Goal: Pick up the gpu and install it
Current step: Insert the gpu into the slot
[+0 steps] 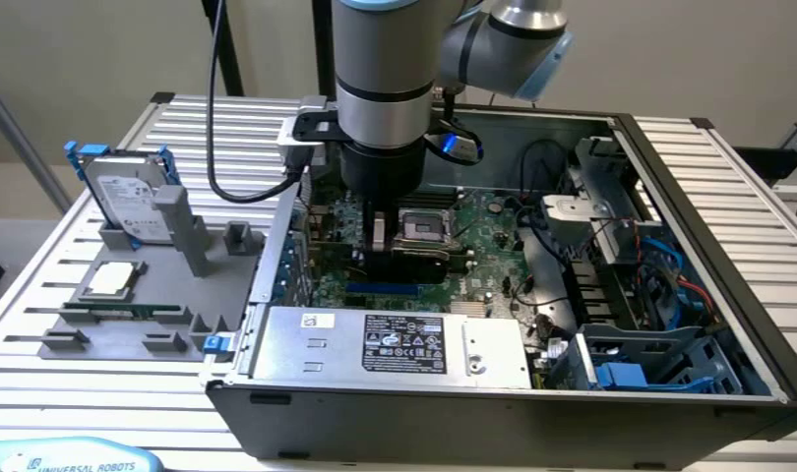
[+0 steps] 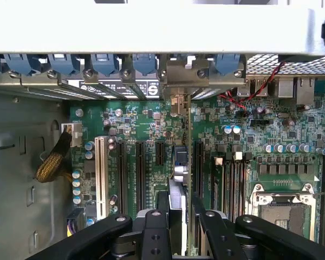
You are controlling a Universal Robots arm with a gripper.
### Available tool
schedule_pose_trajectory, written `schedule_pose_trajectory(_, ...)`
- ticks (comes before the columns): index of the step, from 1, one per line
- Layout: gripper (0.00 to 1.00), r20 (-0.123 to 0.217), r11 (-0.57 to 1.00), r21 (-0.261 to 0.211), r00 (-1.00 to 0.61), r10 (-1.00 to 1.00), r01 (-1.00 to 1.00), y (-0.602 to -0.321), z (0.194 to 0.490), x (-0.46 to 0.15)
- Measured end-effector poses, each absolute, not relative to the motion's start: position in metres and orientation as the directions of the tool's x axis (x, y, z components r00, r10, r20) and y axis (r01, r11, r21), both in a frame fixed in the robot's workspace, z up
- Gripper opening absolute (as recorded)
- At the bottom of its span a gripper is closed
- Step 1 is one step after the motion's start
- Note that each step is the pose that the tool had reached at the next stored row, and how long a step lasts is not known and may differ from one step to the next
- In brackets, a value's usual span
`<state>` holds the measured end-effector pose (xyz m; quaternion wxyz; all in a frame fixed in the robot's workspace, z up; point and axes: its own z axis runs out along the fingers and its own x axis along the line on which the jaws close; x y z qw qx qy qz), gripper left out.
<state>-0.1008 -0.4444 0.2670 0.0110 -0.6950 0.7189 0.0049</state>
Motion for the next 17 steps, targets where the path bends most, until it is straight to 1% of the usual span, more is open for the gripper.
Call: schedule_pose_trajectory(17, 0.27, -0.024, 0.034, -0.001, -0.034, -0.999, -0.999, -0.4444, 0.2606, -0.1017)
